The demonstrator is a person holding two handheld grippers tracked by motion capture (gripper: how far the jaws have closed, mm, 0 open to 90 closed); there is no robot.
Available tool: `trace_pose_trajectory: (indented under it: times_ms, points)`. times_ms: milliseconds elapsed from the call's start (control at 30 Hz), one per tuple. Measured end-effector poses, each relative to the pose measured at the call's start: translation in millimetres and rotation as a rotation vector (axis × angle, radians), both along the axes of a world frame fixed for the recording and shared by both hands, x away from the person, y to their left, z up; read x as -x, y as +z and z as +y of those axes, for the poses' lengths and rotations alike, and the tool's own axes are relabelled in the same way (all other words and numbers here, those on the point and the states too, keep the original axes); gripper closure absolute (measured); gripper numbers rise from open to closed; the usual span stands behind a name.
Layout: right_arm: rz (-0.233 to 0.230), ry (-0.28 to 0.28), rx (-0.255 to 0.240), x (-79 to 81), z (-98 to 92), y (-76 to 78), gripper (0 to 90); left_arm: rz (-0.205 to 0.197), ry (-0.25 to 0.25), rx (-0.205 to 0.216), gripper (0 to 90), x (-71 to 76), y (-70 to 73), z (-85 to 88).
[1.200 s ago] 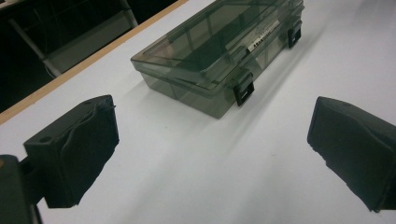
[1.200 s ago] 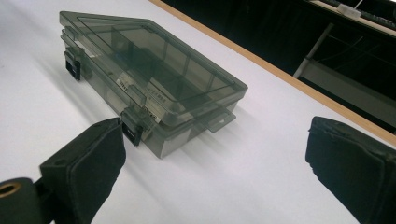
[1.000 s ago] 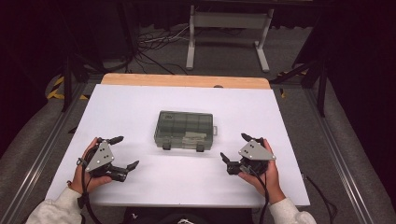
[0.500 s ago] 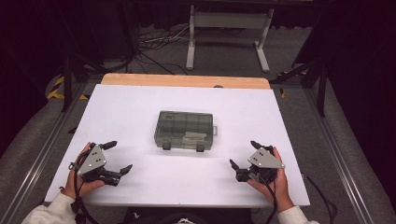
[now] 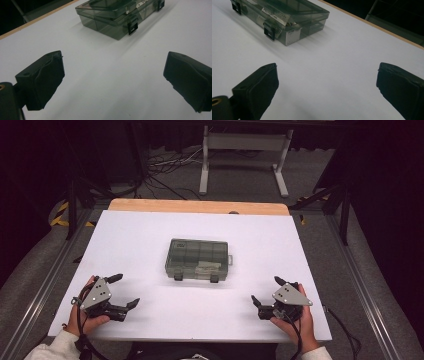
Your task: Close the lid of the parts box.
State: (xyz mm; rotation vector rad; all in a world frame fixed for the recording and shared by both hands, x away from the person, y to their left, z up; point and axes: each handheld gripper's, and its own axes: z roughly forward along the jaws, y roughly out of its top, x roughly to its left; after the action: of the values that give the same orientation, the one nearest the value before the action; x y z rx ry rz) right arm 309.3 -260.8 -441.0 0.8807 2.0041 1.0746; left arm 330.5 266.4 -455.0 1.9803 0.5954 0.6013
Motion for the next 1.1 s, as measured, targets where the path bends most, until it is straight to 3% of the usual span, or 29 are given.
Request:
trace_pose_trajectory:
  times_ms: [733,1100]
  points:
    - [-0.006,0.011,0.005,1.5,5.6,2.0,4.8,0.012,-0.014,0.025,3.9,-4.1,0.3,1.7]
    - [-0.021,-0.012,0.013,3.9,2.9,2.3,5.4,0.015,-0.021,0.012,4.1,-8.5,0.2,-1.0]
